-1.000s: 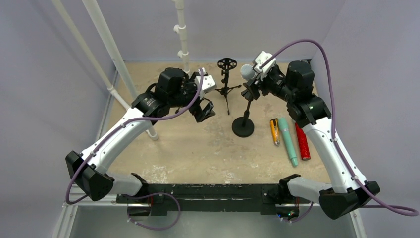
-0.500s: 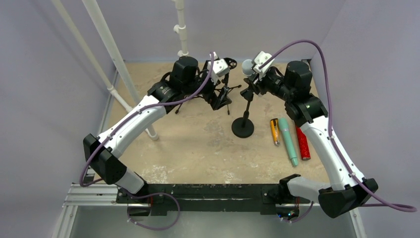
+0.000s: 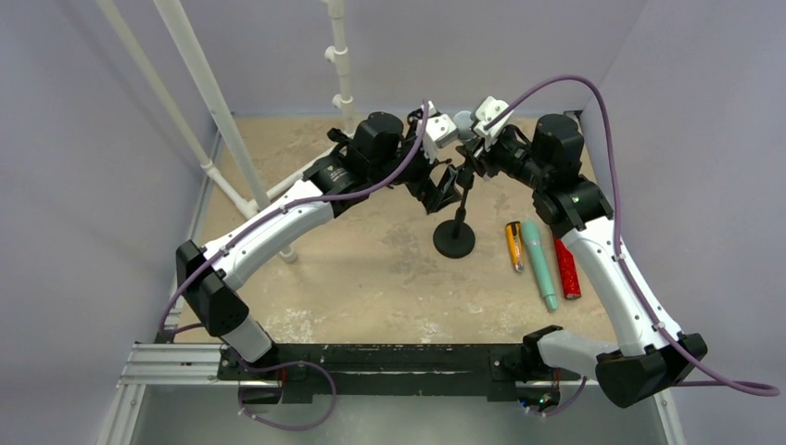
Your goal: Remove the microphone from the stand
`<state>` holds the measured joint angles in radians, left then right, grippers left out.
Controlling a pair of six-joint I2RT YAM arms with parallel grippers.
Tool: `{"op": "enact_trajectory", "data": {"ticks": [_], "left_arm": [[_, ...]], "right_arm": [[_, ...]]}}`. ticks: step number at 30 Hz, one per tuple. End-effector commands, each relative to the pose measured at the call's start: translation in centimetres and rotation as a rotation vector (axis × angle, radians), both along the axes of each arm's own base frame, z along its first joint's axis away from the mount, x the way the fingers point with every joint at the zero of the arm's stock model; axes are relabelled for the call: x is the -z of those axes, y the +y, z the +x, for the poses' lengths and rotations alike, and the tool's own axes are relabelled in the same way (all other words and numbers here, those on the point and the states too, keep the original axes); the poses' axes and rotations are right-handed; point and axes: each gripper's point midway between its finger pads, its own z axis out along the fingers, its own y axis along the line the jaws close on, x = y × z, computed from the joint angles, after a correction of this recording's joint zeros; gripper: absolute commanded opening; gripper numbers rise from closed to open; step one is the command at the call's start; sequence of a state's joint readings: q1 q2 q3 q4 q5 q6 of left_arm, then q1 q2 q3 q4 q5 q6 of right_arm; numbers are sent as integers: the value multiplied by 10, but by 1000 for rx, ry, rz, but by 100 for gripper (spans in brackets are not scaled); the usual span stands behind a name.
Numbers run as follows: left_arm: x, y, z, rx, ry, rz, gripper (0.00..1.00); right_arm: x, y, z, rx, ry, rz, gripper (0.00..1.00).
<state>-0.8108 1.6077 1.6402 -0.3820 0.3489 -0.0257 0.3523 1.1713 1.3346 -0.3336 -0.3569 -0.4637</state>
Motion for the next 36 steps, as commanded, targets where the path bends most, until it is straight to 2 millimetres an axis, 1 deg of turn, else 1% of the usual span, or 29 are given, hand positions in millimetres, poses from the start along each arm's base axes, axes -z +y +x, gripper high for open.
{"op": "enact_trajectory", "data": {"ticks": [1, 4, 6, 10, 14, 19, 20, 23, 26, 36], "left_arm": [[-27, -9, 18, -78, -54, -55, 100], [-23, -11, 25, -121, -41, -58, 100], [-21, -12, 28, -129, -38, -60, 96], [-14, -16, 31, -124, -38, -61, 92], [-8, -22, 27, -93, -26, -76, 89], [-7, -32, 22, -34, -17, -105, 79], [-6, -33, 21, -28, -13, -106, 75], [-2, -36, 21, -19, 1, -106, 71], [2, -37, 21, -20, 16, -103, 69], [12, -38, 15, -13, 58, -104, 69]], "right_arm": [[-4, 2, -5, -5, 9, 31, 6], [-3, 2, -6, -4, 13, 34, 5], [-4, 2, -5, -3, 14, 37, 4], [-2, 1, -5, 1, 17, 40, 4], [-1, 0, -5, 7, 20, 41, 4], [-2, 0, -4, 11, 21, 46, 4], [-2, 0, -4, 12, 20, 46, 3], [-2, -1, -5, 13, 19, 48, 3], [-3, -1, -5, 15, 19, 49, 3], [-1, -2, -3, 20, 18, 52, 2]]}}
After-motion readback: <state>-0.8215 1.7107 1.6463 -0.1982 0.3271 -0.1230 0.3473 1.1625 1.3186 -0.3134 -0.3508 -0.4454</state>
